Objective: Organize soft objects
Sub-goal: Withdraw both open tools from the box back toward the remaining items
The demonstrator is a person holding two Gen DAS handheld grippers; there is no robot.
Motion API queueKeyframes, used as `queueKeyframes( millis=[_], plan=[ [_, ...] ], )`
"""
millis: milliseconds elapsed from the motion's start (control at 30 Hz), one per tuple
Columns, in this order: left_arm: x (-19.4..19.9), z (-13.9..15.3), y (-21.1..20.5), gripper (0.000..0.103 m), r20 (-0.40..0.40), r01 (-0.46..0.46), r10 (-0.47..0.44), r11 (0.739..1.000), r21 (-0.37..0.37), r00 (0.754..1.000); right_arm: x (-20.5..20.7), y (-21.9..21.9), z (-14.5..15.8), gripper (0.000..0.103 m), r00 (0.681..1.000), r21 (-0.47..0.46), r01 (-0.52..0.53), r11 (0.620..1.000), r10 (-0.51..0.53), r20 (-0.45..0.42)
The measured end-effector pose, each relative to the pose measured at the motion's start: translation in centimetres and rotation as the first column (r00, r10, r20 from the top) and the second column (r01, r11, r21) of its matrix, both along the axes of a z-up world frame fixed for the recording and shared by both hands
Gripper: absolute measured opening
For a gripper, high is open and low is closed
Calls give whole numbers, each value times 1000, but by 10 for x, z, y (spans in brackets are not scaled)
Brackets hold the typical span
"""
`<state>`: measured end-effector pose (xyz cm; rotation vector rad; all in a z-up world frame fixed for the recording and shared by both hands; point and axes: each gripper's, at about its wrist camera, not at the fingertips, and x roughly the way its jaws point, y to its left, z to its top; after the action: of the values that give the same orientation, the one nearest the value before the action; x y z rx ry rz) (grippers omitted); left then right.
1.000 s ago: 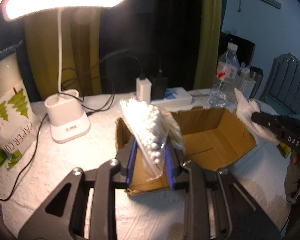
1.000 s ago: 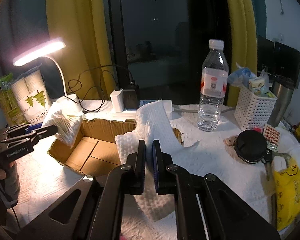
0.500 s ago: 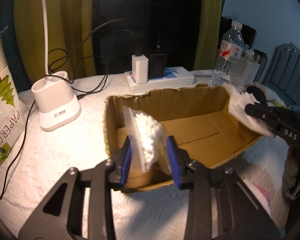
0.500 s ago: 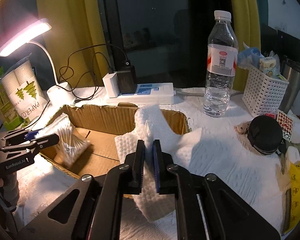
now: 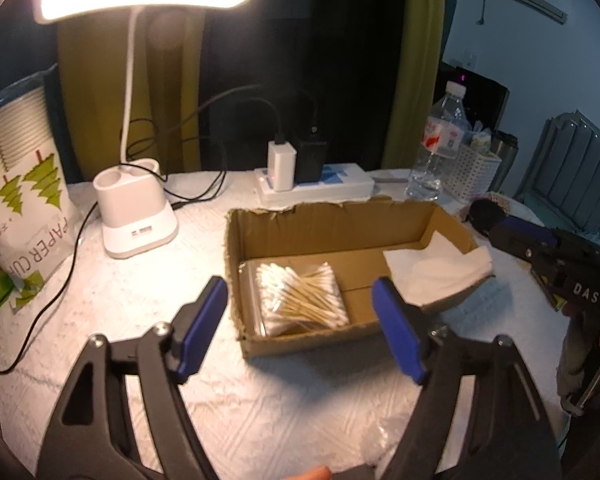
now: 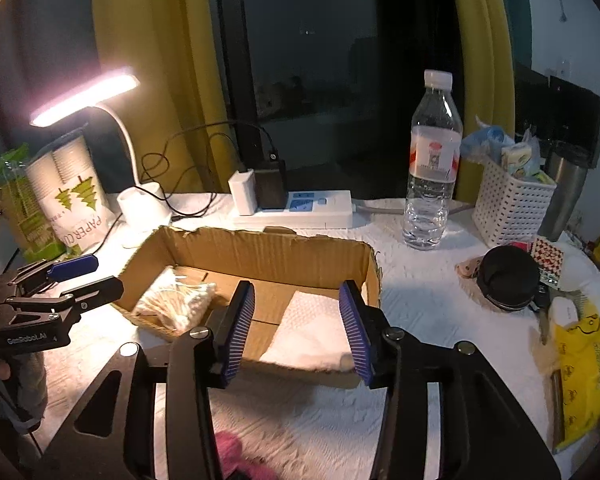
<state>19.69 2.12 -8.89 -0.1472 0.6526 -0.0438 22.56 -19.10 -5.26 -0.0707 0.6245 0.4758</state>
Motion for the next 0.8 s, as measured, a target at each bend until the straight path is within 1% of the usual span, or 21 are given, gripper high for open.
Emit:
queueKeyframes(
  millis=[300, 500, 533, 600, 733, 800],
  plan=[
    [-35, 9, -2, 77, 30, 11, -10, 1000, -25, 1000, -50, 4, 8, 47, 1000, 5, -19, 1000, 19, 8],
    [-61, 10, -4, 78, 43, 27, -25, 999, -40, 999, -80, 9, 7, 47, 999, 0, -32, 999, 32, 2],
    [-65, 9, -4, 79, 42, 31, -30, 999, -45, 999, -84, 9, 6, 47, 999, -1, -35, 999, 35, -1],
    [-73, 8, -4, 92, 41, 39, -37, 998, -53, 998, -91, 11, 4, 47, 999, -1, -38, 999, 38, -9],
    [-87, 3, -3, 94, 34, 43, -41, 996, -72, 999, -105, 13, -1, 48, 999, -4, -43, 999, 42, -29],
    [-92, -1, -4, 94, 28, 41, -39, 996, -77, 999, -112, 14, -7, 50, 998, -3, -47, 999, 47, -45]
  ],
)
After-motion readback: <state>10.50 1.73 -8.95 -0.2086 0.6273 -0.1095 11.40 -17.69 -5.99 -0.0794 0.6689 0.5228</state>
